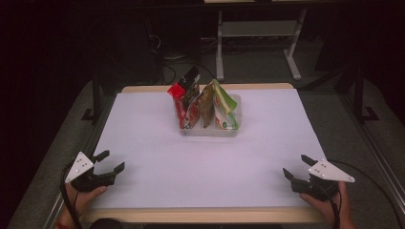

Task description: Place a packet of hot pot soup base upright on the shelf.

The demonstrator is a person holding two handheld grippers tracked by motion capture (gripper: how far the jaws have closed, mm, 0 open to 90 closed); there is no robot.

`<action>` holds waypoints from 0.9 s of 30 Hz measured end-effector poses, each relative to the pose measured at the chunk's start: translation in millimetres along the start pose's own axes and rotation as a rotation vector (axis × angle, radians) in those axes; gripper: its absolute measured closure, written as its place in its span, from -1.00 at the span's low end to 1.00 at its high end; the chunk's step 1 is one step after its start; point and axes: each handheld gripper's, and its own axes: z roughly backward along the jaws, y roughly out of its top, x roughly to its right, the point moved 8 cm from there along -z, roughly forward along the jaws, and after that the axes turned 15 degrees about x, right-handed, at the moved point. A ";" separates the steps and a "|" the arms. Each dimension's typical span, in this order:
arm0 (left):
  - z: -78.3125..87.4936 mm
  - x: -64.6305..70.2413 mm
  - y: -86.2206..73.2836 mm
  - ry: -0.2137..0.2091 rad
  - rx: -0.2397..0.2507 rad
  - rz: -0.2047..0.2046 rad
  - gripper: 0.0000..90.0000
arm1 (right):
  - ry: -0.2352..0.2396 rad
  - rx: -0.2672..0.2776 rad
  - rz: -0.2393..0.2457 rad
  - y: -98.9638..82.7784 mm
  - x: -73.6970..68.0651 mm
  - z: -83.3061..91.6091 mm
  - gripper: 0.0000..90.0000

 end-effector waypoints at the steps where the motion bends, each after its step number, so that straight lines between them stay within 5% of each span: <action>1: -0.1 0.9 0.2 -0.002 0.001 -0.001 -0.49 | 0.003 -0.002 0.000 0.1 -1.0 0.4 -0.50; 27: -7.5 16.5 1.8 -0.053 -0.022 -0.033 -0.50 | 0.025 0.012 0.004 2.7 -6.4 -0.9 -0.50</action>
